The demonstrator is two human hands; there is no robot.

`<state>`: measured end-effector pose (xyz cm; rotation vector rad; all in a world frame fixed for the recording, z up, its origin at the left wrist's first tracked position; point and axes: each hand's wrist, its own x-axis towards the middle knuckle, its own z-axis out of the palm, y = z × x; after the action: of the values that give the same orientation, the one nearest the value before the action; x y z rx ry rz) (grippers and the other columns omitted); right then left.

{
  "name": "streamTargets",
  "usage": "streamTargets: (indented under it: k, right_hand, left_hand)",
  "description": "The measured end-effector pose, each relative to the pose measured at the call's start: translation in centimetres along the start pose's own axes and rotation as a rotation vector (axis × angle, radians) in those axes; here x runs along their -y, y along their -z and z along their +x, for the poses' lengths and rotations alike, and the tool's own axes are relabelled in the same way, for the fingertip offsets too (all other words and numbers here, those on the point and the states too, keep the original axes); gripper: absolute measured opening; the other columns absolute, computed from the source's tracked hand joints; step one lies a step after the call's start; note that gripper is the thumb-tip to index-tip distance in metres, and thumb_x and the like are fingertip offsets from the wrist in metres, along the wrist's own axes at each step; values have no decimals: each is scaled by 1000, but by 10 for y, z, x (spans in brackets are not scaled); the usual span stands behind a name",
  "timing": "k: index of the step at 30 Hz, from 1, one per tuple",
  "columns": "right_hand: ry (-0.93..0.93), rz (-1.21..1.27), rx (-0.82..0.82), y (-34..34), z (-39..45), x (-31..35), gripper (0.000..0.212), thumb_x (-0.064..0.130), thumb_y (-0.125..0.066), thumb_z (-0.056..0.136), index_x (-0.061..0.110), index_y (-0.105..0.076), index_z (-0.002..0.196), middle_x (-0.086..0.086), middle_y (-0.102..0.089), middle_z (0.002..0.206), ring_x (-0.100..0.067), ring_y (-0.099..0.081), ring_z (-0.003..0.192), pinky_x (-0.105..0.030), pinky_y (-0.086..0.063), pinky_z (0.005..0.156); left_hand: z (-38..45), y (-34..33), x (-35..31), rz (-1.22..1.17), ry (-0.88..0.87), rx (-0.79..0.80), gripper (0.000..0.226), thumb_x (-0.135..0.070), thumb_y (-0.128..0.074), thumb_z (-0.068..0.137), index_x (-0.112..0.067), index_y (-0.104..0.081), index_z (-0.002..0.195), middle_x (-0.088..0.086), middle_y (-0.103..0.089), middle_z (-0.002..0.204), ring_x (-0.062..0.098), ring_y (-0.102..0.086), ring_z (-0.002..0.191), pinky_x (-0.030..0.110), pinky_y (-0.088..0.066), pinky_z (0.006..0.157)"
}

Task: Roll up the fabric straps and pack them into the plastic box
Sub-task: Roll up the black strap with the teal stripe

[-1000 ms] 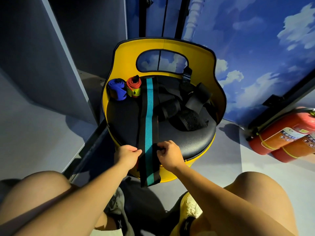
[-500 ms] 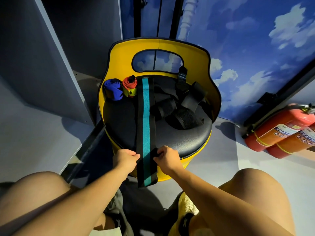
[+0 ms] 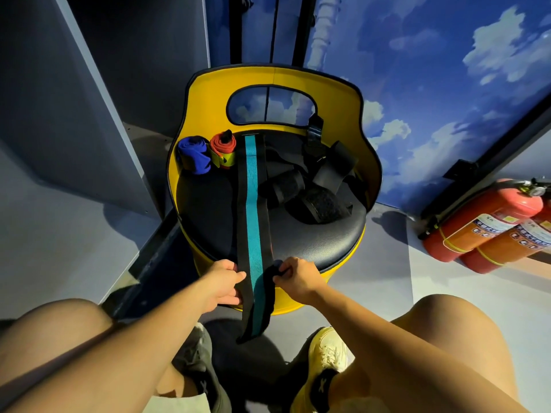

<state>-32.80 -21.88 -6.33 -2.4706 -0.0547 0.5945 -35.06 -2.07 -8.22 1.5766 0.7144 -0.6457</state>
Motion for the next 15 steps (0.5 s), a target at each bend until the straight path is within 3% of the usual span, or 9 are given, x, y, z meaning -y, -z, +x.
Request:
streamTargets:
  k: [3, 5, 8, 11, 15]
  right_hand:
    - [-34, 55, 71, 1, -6, -4, 29, 34, -67, 92, 17, -62, 116, 0, -65, 102, -18, -62, 89, -21, -49, 67]
    - [-83, 238, 168, 1, -9, -6, 22, 29, -66, 95, 18, -62, 112, -3, -69, 103, -20, -68, 90, -30, -59, 78]
    - [-138, 568, 287, 3, -16, -7, 14, 15, -68, 94, 15, -62, 107, -7, -71, 103, -21, -71, 92, -40, -59, 91]
    - [-136, 819, 267, 6, -20, -5, 18, -6, -66, 90, 10, -61, 96, -9, -73, 92, -22, -73, 84, -35, -62, 79]
    - [-130, 884, 231, 8, -18, -5, 21, -14, -60, 90, 4, -60, 100, -14, -71, 95, -21, -73, 79, -28, -59, 66]
  left_hand:
    - [9, 2, 4, -73, 32, 27, 48, -14, -65, 96, -14, -49, 141, 15, -60, 138, 39, -61, 121, 54, -58, 88]
    - [32, 4, 16, -104, 37, 16, 50, -14, -69, 92, -13, -52, 140, 15, -60, 138, 37, -60, 123, 56, -56, 93]
    - [7, 0, 3, -181, 43, 28, 41, -10, -67, 93, -9, -58, 133, 15, -63, 134, 33, -62, 121, 54, -55, 97]
    - [-7, -5, -3, -226, 24, 50, 24, -1, -57, 99, -3, -64, 122, 15, -71, 118, 29, -69, 107, 39, -61, 79]
    - [-9, -3, -4, -249, -11, 46, 46, 4, -66, 91, -3, -51, 134, 19, -66, 123, 31, -70, 106, 39, -62, 76]
